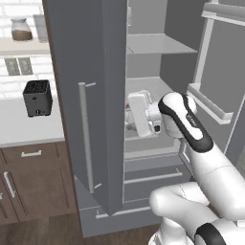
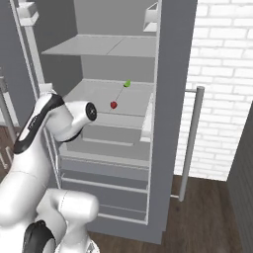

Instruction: Take the strawberry from the fridge and place it on top of the pancake, located on the dining counter.

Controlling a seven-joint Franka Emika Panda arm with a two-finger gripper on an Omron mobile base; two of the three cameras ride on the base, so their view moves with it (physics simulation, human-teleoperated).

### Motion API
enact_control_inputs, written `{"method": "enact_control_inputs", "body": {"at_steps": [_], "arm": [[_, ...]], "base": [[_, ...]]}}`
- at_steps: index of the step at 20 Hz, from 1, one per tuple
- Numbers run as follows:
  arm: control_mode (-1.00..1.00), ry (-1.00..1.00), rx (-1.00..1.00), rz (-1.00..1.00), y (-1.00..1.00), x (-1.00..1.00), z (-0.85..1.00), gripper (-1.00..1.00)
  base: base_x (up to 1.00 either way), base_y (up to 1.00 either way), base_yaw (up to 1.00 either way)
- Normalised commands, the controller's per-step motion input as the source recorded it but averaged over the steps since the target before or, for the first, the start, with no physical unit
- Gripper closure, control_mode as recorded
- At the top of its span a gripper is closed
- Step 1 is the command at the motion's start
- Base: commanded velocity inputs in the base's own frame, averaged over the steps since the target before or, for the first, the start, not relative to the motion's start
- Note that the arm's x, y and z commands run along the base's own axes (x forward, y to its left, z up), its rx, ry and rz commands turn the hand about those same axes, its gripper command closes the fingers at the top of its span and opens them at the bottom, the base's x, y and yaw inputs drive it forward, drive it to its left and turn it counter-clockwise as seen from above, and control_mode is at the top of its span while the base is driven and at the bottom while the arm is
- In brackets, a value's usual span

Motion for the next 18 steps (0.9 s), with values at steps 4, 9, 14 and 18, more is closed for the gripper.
{"method": "enact_control_inputs", "body": {"at_steps": [4, 9, 14, 18], "arm": [[-1.0, -0.04, 0.0, 0.11, 0.73, -0.23, -0.06, -1.0], [-1.0, -0.01, 0.0, 0.08, 0.83, -0.14, -0.01, -1.0], [-1.0, 0.0, 0.0, 0.04, 0.9, -0.01, 0.0, -1.0], [-1.0, 0.0, 0.0, 0.02, 0.87, 0.0, 0.0, -1.0]], "base": [[0.0, 0.0, 0.0], [0.0, 0.0, 0.0], [0.0, 0.0, 0.0], [0.0, 0.0, 0.0]]}}
